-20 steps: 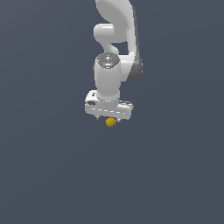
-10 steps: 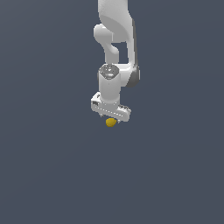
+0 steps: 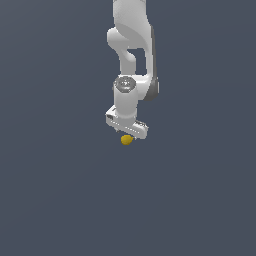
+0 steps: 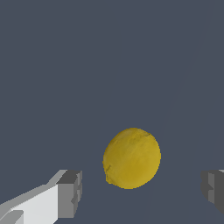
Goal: Pick up the object and move it to a goal position.
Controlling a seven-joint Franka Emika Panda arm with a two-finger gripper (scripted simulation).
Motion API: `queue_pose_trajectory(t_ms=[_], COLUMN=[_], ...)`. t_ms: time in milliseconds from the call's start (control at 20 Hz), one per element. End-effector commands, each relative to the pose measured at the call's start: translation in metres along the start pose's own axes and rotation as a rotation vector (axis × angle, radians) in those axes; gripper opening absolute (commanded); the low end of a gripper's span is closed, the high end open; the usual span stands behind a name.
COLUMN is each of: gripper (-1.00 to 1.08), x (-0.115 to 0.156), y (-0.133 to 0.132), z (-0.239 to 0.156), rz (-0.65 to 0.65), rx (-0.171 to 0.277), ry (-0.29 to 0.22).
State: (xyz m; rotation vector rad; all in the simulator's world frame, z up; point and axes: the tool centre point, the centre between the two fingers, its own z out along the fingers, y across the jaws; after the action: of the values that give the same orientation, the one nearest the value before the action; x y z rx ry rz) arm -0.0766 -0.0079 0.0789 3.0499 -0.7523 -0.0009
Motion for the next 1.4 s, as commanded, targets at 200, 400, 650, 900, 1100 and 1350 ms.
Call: queue_pose_trajectory(t_ms=[200, 400, 650, 900, 1100, 1350], gripper=[1.0, 1.0, 1.0, 1.0, -1.0, -1.0], x=[0.0, -0.001, -0.001, -0.001, -0.001, -0.001], y=[0.0, 0.0, 0.001, 0.0, 0.0, 0.0], z=[0.007, 0.024, 0.044, 0.051, 0.051, 0.051], rz=[0.001, 0.003, 0.005, 0.006, 0.006, 0.006], rx=[0.0, 0.0, 0.0, 0.0, 0.0, 0.0], ry=[0.0, 0.0, 0.001, 0.001, 0.001, 0.001])
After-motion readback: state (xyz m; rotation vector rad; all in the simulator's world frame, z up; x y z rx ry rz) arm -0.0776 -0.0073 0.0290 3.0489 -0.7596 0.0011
